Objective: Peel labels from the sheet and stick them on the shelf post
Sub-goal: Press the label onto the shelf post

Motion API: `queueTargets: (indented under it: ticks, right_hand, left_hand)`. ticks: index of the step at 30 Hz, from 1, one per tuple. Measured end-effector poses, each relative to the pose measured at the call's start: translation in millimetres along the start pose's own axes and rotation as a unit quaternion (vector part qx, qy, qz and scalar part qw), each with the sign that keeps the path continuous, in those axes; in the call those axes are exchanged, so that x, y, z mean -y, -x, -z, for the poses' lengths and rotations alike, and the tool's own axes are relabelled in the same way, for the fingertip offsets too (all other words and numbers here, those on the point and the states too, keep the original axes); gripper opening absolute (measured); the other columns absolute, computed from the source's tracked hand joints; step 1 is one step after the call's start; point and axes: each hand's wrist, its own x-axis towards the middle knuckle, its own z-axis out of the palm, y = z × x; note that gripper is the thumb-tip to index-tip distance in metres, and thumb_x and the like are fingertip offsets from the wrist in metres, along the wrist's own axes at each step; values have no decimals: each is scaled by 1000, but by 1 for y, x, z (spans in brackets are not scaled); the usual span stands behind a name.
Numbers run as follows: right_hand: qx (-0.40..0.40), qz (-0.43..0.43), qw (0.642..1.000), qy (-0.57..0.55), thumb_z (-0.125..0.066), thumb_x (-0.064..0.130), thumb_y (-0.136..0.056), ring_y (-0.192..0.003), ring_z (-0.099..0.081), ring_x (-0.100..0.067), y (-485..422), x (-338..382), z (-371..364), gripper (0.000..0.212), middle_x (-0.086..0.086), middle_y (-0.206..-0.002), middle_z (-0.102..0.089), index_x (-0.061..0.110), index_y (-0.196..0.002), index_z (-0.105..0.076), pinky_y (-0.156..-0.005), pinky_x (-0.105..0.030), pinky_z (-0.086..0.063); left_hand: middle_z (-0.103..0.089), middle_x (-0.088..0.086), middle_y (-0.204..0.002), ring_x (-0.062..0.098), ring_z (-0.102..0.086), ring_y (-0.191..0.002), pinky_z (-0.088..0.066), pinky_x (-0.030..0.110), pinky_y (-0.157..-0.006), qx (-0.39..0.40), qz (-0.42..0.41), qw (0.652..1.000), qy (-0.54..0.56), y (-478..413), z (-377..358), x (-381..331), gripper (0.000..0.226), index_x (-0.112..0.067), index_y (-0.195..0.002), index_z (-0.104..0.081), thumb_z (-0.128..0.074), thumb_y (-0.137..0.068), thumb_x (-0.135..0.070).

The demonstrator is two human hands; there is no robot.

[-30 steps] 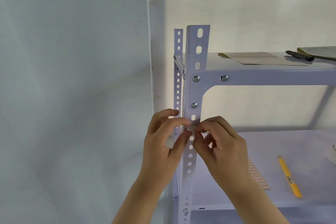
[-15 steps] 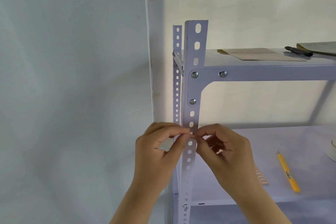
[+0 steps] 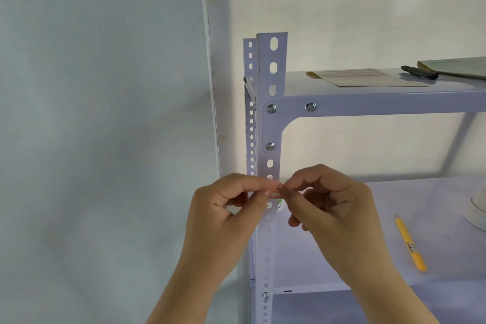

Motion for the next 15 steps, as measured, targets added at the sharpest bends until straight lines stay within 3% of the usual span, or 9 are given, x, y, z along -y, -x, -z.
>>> queueTargets:
  ticks: [4,9,15]
  right_hand:
    - [14,0,1000,7,-73,1,-81,-45,-63,-10,1,3,2,24,7,-55,-69,24,-78,-79,-48,-9,-44]
    - [29,2,999,23,-77,5,-79,-49,-64,-14,2,5,6,24,17,-61,-71,28,-83,-79,-50,-9,-45]
    - [3,80,981,177,-77,16,-81,-60,-66,-11,3,-4,7,13,20,-70,-71,28,-86,-79,-57,-8,-45]
  left_hand:
    - [-78,-7,-86,22,-69,-81,-57,24,-73,4,-4,1000,-22,0,0,-3,23,-34,-97,-80,-71,-82,-20]
    - [-78,-12,-91,21,-69,-87,-57,28,-76,10,-12,997,-73,2,1,-5,22,-31,-100,-81,-76,-83,-19]
    - [-76,-20,-83,-9,-58,-78,-42,2,-71,-26,-101,968,-228,3,-5,-11,19,-26,-95,-82,-81,-80,-15]
